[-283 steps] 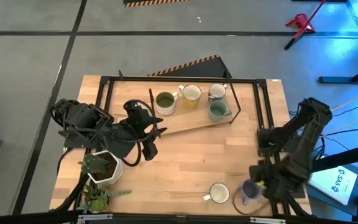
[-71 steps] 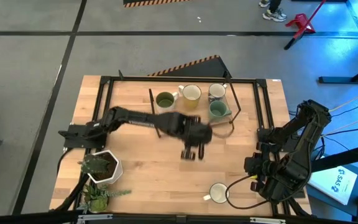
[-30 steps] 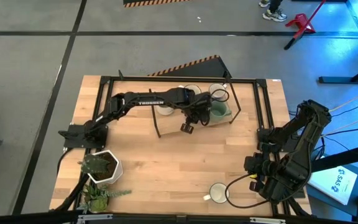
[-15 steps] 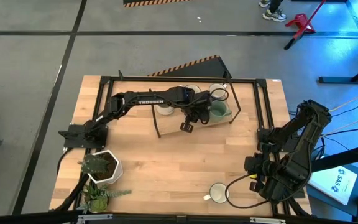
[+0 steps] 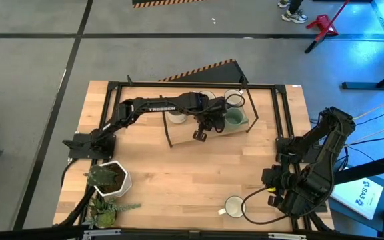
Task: Place coffee mugs
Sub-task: Put the violet mug on the shelf
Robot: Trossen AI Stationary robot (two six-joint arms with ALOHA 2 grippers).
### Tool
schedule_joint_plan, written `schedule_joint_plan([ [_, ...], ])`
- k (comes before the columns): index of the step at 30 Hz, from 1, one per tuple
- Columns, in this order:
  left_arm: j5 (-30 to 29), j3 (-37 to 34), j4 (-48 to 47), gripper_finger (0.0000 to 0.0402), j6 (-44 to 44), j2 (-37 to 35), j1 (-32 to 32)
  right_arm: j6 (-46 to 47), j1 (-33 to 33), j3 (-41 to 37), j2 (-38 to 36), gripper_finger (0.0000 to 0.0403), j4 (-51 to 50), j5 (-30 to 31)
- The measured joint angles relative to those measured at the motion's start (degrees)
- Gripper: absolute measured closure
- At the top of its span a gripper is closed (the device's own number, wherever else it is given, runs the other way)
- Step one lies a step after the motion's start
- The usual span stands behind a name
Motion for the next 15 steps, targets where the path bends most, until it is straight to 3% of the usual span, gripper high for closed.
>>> schedule_joint_plan([
  [15,-2.83,0.04,1.13,0.0331,1.57,-0.22,-0.03,-0.03,0.02,0.0,0.0,0.026,1.36,-0.03],
])
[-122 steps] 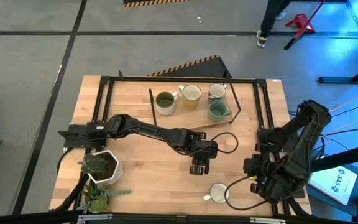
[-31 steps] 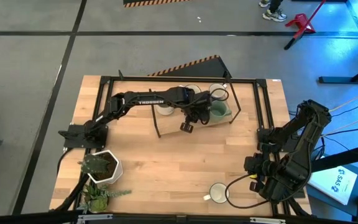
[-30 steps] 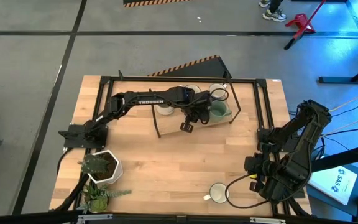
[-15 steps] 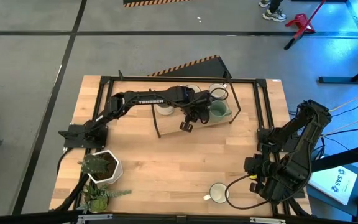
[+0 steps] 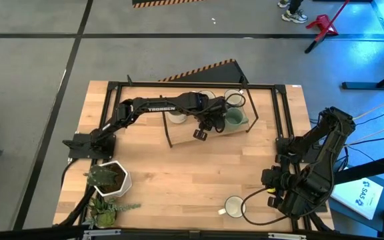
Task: Place coffee mugs
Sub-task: Put the violet mug on the shelf
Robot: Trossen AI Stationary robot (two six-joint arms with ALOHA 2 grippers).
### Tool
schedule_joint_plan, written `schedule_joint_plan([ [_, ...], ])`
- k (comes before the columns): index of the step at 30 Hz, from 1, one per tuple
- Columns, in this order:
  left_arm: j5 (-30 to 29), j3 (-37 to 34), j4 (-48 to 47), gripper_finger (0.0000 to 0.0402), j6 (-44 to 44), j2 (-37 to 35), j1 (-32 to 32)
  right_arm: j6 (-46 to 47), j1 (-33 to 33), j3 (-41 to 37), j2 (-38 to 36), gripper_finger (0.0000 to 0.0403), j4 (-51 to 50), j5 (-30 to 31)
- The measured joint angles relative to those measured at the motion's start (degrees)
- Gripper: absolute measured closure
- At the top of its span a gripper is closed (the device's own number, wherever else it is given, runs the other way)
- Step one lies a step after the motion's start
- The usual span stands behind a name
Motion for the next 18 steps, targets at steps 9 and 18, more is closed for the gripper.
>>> schedule_joint_plan([
  [9,-5.42,0.04,1.58,0.029,-2.0,0.0,-0.44,-0.02,-0.02,0.02,0.0,0.026,0.16,0.0],
  [18,-5.15,0.04,-0.09,0.0282,-3.16,0.0,-1.56,-0.02,-0.02,0.02,0.0,0.026,0.15,0.0],
])
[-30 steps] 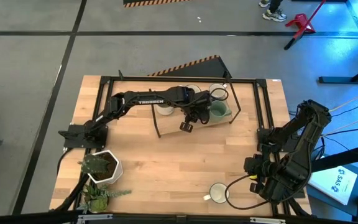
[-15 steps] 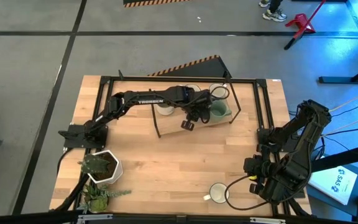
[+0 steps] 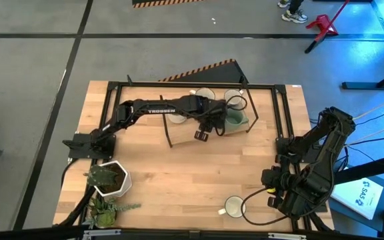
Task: Place coffee mugs
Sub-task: Put the violet mug on the shelf, then put the blue patterned mug on the shelf
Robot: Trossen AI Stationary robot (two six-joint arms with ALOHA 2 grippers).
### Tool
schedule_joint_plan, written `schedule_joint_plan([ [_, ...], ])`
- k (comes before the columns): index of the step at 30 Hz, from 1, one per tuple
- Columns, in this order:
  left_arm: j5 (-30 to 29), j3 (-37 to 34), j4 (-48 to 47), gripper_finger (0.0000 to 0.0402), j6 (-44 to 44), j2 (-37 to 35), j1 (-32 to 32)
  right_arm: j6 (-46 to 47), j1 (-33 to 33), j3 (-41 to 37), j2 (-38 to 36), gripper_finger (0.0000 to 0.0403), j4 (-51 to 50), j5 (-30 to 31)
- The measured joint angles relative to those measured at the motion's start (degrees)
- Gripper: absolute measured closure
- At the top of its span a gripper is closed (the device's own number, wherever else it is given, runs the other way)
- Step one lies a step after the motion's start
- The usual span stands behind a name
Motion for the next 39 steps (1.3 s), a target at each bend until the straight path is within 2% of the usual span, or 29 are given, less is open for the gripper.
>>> schedule_joint_plan([
  [16,-3.28,0.5,-2.29,0.0282,-0.66,-1.97,-1.3,-0.36,0.0,0.0,0.0,0.026,0.0,0.04],
  [26,-1.25,10.34,-5.88,0.0282,-2.76,-1.98,-2.75,-2.41,0.02,0.0,0.0,0.026,3.76,-0.02],
  [32,1.28,11.01,-9.15,0.0282,-5.87,-4.77,-5.08,-12.08,0.02,-1.07,1.35,0.026,13.72,0.95],
  [35,3.53,11.04,-13.51,0.0282,-7.38,-6.94,-7.63,-21.43,0.03,-2.74,2.8,0.026,20.63,0.76],
  [39,7.05,10.97,-15.61,0.0282,-10.75,-8.77,-11.62,-34.35,-0.42,-4.63,5.04,0.026,29.08,-2.73],
])
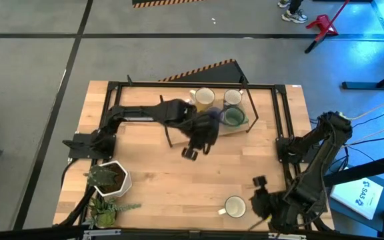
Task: Place coffee mugs
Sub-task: Put the blue patterned mug on the shelf
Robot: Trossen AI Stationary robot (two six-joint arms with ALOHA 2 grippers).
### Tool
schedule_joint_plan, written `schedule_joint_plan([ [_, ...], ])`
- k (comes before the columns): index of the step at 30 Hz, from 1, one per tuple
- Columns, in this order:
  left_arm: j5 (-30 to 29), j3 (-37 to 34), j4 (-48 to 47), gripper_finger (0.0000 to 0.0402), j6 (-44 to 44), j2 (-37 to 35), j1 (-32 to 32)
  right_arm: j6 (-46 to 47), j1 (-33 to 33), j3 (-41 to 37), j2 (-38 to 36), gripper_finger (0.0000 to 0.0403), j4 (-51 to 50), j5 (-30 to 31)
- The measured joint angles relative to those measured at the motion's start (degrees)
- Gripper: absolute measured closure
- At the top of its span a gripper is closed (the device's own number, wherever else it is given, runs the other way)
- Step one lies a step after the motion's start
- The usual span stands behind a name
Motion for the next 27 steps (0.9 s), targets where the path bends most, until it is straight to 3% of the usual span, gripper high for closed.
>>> schedule_joint_plan([
  [3,0.96,0.0,-0.61,0.0282,-3.26,-1.46,-3.47,-6.65,-0.45,-0.67,2.67,0.026,2.98,-3.63],
  [6,0.23,0.02,-0.86,0.0282,-7.43,-2.07,-7.19,-6.94,-0.4,-0.7,5.02,0.026,2.74,-5.74],
  [14,-5.91,0.0,-3.57,0.0282,-15.31,-2.31,-15.2,-4.88,0.82,-0.7,7.39,0.026,3.62,-1.82],
  [20,-7.45,-0.02,-7.55,0.0282,-22.87,-2.31,-18.13,-3.38,0.74,-0.51,8.66,0.026,5.95,-4.74],
  [27,-8.19,-0.04,-9.86,0.0282,-27.47,-2.31,-21.65,-5.13,0.19,-0.39,10.22,0.026,8.04,-1.86],
])
